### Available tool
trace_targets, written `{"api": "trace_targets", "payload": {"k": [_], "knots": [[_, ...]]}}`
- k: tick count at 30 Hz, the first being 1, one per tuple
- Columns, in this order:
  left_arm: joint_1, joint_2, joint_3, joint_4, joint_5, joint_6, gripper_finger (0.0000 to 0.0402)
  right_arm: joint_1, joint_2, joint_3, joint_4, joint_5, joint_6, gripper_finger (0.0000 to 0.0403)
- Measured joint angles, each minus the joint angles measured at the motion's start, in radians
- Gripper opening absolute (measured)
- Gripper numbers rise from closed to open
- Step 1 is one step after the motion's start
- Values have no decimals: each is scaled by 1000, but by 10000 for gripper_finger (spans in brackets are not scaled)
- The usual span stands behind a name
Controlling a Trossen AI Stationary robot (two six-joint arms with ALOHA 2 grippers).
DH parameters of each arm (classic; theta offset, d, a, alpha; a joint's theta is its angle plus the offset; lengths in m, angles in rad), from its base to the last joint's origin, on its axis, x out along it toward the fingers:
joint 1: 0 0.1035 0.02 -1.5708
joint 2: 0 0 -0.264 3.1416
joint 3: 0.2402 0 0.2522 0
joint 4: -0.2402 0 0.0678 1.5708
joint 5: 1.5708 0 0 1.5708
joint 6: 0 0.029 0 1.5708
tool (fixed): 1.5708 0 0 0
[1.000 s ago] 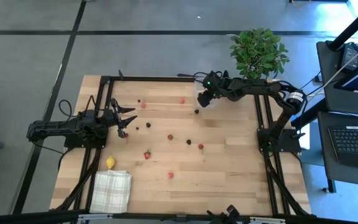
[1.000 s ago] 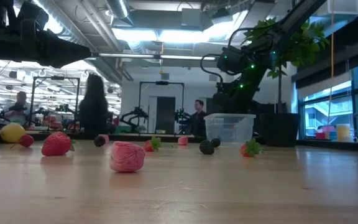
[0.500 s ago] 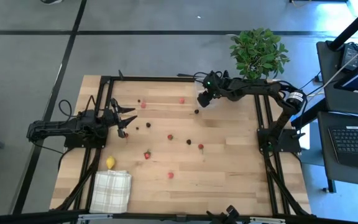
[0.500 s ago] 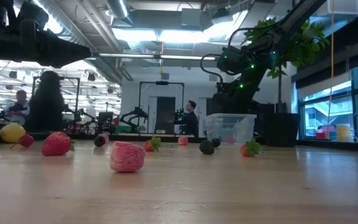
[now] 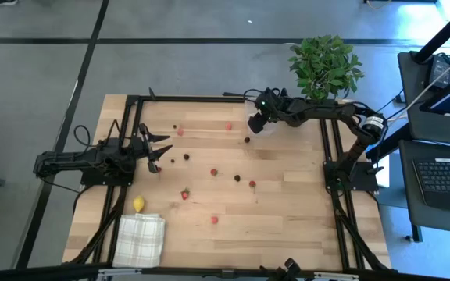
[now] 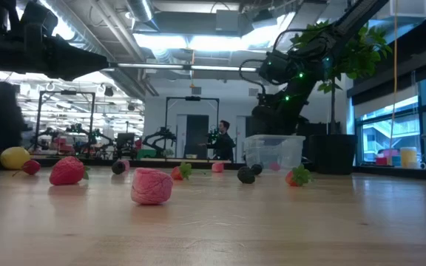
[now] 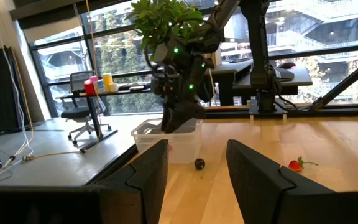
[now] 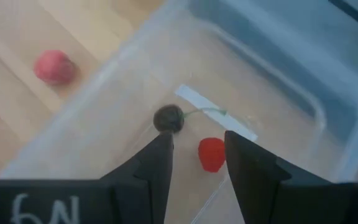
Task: Pick and placing Produce into tupperware
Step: Put the right strawberry into the transparent bin
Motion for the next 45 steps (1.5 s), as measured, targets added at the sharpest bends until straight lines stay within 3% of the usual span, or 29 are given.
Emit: {"api": "trace_targets", "payload": {"k": [7, 17, 25, 34, 45], "knots": [[0, 0, 0, 0, 0, 0, 157, 53, -125, 1, -3, -2, 5, 148], [0, 0, 0, 0, 0, 0, 157, 263, -247, 2, -82, -303, 3, 148], [0, 0, 0, 0, 0, 0, 157, 454, -248, -46, -171, -323, -103, 148], [0, 0, 0, 0, 0, 0, 157, 580, -246, -202, 15, -323, -103, 148], [0, 0, 0, 0, 0, 0, 157, 620, -245, -400, 283, -322, -93, 148]]}}
